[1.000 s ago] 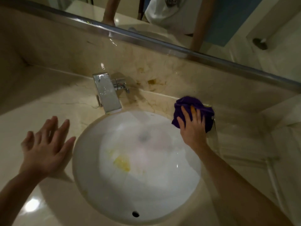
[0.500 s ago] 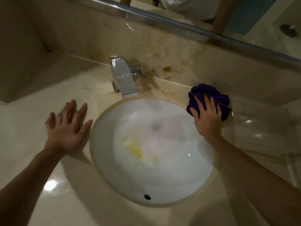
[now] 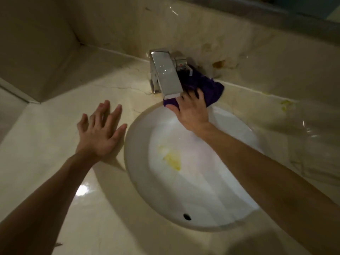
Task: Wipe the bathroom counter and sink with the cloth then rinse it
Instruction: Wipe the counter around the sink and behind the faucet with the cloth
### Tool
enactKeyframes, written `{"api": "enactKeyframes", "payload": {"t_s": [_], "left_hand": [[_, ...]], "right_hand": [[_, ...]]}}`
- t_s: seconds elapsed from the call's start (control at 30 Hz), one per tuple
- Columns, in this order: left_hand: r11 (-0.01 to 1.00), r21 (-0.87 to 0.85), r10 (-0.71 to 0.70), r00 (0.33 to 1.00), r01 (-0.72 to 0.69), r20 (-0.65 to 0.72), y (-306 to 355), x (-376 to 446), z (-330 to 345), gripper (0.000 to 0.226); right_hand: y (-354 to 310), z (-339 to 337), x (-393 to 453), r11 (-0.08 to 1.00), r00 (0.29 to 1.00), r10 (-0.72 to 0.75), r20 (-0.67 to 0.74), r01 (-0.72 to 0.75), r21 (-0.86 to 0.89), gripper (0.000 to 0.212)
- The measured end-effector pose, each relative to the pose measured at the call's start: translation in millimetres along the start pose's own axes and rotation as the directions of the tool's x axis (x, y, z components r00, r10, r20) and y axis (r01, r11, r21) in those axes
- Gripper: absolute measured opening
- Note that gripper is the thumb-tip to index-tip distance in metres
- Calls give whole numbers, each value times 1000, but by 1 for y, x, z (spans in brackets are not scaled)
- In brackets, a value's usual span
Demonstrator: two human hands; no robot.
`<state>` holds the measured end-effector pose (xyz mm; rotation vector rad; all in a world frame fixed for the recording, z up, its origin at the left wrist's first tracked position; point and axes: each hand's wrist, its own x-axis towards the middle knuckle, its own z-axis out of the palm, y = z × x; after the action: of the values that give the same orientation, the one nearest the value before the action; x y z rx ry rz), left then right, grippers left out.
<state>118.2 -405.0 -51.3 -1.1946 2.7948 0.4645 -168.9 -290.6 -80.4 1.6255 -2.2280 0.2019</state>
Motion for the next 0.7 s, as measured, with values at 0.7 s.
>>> {"api": "enactKeyframes", "payload": {"t_s": [0.7], "left_hand": [[999, -37, -27, 1000, 26, -9, -3, 0, 2, 66]], "right_hand": [[35, 0, -5, 991, 988, -131, 86, 131, 1, 61]]}}
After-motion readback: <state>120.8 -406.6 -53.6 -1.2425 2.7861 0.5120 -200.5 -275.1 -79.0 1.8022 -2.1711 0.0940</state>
